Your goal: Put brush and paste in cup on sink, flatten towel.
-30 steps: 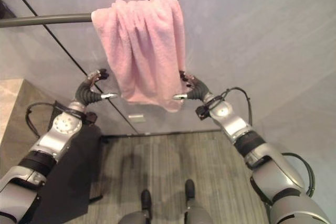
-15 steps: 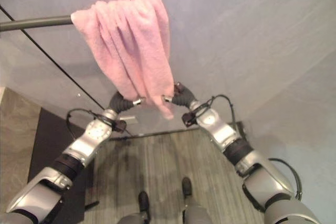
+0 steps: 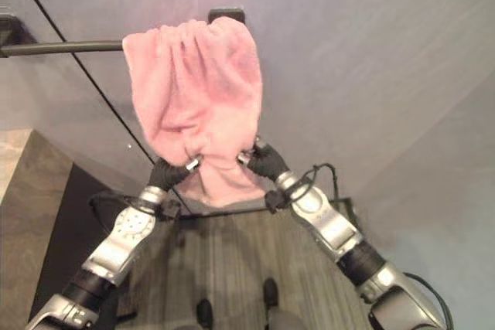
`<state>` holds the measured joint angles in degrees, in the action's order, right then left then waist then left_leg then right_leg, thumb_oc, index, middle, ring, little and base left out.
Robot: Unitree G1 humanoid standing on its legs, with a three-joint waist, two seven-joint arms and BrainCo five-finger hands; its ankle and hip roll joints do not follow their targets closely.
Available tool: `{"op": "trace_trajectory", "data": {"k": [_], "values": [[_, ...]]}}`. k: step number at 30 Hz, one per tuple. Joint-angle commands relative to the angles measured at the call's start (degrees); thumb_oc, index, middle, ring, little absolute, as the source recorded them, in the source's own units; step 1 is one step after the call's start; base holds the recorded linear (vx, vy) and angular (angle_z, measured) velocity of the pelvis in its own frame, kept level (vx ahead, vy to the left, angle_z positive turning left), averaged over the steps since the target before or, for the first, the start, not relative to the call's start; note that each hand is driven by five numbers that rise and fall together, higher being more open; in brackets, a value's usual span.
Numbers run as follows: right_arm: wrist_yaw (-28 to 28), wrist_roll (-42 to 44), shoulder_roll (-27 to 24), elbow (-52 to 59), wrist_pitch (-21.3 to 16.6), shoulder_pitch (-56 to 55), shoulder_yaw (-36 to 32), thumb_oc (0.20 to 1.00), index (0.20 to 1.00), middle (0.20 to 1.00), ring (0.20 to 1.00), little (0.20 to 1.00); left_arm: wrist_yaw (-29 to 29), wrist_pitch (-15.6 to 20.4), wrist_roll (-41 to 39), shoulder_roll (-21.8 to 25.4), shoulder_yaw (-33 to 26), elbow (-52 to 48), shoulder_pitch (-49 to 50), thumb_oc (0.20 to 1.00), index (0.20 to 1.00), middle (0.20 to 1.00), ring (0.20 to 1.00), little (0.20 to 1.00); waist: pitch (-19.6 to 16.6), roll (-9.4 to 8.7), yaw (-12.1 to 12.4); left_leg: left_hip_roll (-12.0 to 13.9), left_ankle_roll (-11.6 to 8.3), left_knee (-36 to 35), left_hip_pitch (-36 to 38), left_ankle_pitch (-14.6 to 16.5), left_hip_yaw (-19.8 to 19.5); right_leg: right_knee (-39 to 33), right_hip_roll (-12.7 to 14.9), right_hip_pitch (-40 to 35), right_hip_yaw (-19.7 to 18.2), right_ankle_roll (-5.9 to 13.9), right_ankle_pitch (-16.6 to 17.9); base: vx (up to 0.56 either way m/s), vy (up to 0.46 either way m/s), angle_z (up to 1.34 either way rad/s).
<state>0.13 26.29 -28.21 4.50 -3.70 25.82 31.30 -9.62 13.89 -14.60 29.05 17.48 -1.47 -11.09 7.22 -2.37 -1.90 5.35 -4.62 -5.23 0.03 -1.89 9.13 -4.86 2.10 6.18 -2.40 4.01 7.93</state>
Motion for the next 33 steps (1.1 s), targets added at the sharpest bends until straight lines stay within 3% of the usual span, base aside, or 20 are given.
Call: {"op": "trace_trajectory", "data": {"k": [1, 3, 8, 17, 19, 21, 23, 25, 28, 29, 30, 31, 32, 33], "values": [[1.33, 3.56, 1.11, 1.98, -6.52, 0.69, -3.07, 0.200, 0.200, 0.200, 0.200, 0.200, -4.46, 2.98, 1.54, 3.38, -5.90, 3.77, -0.45, 0.200, 0.200, 0.200, 0.200, 0.200, -6.34, -2.42, 1.78, -0.34, -0.19, 0.74, -0.13, 0.83, -0.95, 0.34, 5.26, 0.53, -1.71, 5.87, -1.45, -0.03, -0.014, 0.08], [1.32, 3.84, 1.41, 1.83, -6.47, 0.98, -2.59, 0.200, 0.200, 0.200, 0.200, 0.200, -4.93, 3.10, 1.48, 3.18, -6.48, 2.84, -0.05, 0.200, 0.200, 0.200, 0.200, 0.200, -6.39, -2.54, 1.94, -0.33, -0.24, 0.64, -0.29, 0.69, -1.52, 0.20, 5.40, 0.35, -1.26, 5.81, -1.48, -0.03, -0.012, 0.18], [-1.81, 2.48, 4.69, -0.63, -6.28, 8.86, 1.06, 0.200, 0.200, 0.200, 0.200, 0.200, -10.20, 5.43, 2.32, 3.43, -12.46, -4.59, 1.56, 0.200, 0.200, 0.200, 0.200, 0.200, -6.46, -3.37, 5.06, -0.30, -0.48, 0.34, -1.72, -0.04, -3.31, -0.14, 5.91, 0.44, 0.53, 5.60, -1.41, -0.05, -0.017, 0.24], [-2.76, 0.84, 8.19, -1.31, -6.05, 15.64, 5.05, 0.200, 0.200, 0.200, 0.200, 0.200, -15.09, 5.44, 6.77, 5.72, -19.09, -6.84, 4.30, 0.200, 0.200, 0.200, 0.200, 0.200, -6.20, -3.93, 7.90, -0.44, -0.80, 0.28, -3.13, -0.62, -5.26, -0.14, 6.36, 0.09, 2.19, 5.21, -1.77, -0.01, -0.005, 0.20], [-2.58, 0.58, 8.84, -2.50, -5.26, 14.73, 5.88, 0.200, 0.200, 0.200, 0.200, 0.200, -13.67, 4.73, 3.09, 4.24, -17.90, -4.16, 5.02, 0.200, 0.200, 0.200, 0.200, 0.200, -5.92, -3.98, 8.03, -0.44, -0.81, 0.27, -3.49, -0.86, -5.50, -0.14, 6.52, 0.08, 2.59, 5.10, -1.71, -0.02, 0.001, 0.09], [-0.62, 7.62, 10.89, -8.64, -2.81, 9.85, 7.26, 0.200, 0.200, 0.200, 0.200, 0.200, -11.18, -1.14, 7.42, 4.82, -12.91, 4.33, 4.95, 0.200, 0.200, 0.200, 0.200, 0.200, -5.45, -3.68, 7.72, -0.41, -0.81, 0.26, -3.89, -1.29, -5.60, -0.14, 6.64, 0.29, 2.85, 4.86, -1.51, -0.03, 0.004, 0.01], [0.04, 8.96, 10.97, -9.72, -2.09, 8.67, 7.30, 0.200, 0.200, 0.200, 0.200, 0.200, -9.94, -1.89, 7.34, 4.97, -11.17, 5.93, 4.60, 0.200, 0.200, 0.200, 0.200, 0.200, -5.35, -3.58, 7.76, -0.43, -0.79, 0.24, -4.00, -1.41, -5.71, -0.14, 6.68, 0.29, 3.03, 4.82, -1.47, 0.00, 0.000, 0.00], [0.51, 9.68, 12.24, -16.01, -0.50, 4.19, 7.57, 0.200, 0.200, 0.200, 0.200, 0.200, -5.73, -4.66, 12.04, 5.44, -4.69, 14.24, 2.87, 0.200, 0.200, 0.200, 0.200, 0.200, -5.50, -3.10, 6.65, -0.39, -0.77, 0.23, -3.91, -1.49, -5.52, -0.14, 6.75, 0.18, 2.91, 4.95, -1.47, 0.01, 0.022, 0.07], [0.03, 8.64, 15.08, -24.85, -0.29, 1.96, 8.00, 0.200, 0.200, 0.200, 0.200, 0.200, -6.44, -5.20, 11.57, 2.12, -0.71, 26.74, -0.53, 0.200, 0.200, 0.200, 0.200, 0.200, -5.89, -2.66, 5.98, -0.46, -0.72, 0.23, -3.49, -1.33, -5.18, -0.14, 6.77, 0.00, 2.41, 4.98, -1.50, 0.01, 0.008, 0.01], [-0.20, 6.70, 16.34, -29.61, 0.29, 1.58, 8.58, 0.366, 0.366, 0.366, 0.366, 0.366, -6.39, -6.15, 12.52, 0.77, 0.56, 32.44, -1.47, 0.200, 0.200, 0.200, 0.200, 0.200, -5.99, -2.56, 5.89, -0.48, -0.73, 0.23, -3.40, -1.33, -5.09, -0.14, 6.79, -0.02, 2.33, 4.96, -1.49, 0.00, 0.003, -0.06], [-1.28, 4.43, 18.42, -35.47, 1.13, 1.45, 9.40, 1.000, 1.000, 1.000, 1.000, 1.000, -7.54, -7.44, 13.59, -0.84, 1.92, 38.66, -3.14, 0.200, 0.200, 0.200, 0.200, 0.200, -6.18, -2.43, 5.86, -0.52, -0.68, 0.23, -3.23, -1.27, -5.02, -0.14, 6.82, -0.14, 2.23, 4.89, -1.51, 0.00, -0.003, -0.08], [-1.26, 4.39, 18.51, -35.67, 1.02, 1.54, 9.36, 1.000, 1.000, 1.000, 1.000, 1.000, -7.62, -7.30, 13.59, -0.89, 2.02, 38.91, -3.32, 0.203, 0.203, 0.203, 0.203, 0.203, -6.10, -2.43, 5.90, -0.51, -0.68, 0.23, -3.18, -1.23, -5.02, -0.14, 6.81, -0.19, 2.23, 4.89, -1.54, 0.00, -0.003, -0.08], [-2.20, 1.95, 19.22, -39.25, 0.89, 2.32, 9.89, 1.000, 1.000, 1.000, 1.000, 1.000, -8.69, -7.82, 13.94, -2.05, 2.70, 43.43, -4.46, 0.909, 0.909, 0.909, 0.909, 0.909, -6.24, -2.30, 5.91, -0.54, -0.69, 0.23, -3.12, -1.25, -5.06, -0.14, 6.83, -0.22, 2.24, 4.87, -1.55, -0.01, -0.005, -0.04], [-4.74, -0.96, 21.44, -49.19, 1.32, 2.59, 8.62, 1.000, 1.000, 1.000, 1.000, 1.000, -11.54, -10.60, 16.96, -4.80, 3.94, 54.10, -6.59, 1.000, 1.000, 1.000, 1.000, 1.000, -6.36, -1.93, 5.93, -0.56, -0.67, 0.32, -2.84, -1.16, -5.08, -0.10, 6.87, -0.41, 2.24, 4.81, -1.61, 0.00, 0.000, 0.00]]}}
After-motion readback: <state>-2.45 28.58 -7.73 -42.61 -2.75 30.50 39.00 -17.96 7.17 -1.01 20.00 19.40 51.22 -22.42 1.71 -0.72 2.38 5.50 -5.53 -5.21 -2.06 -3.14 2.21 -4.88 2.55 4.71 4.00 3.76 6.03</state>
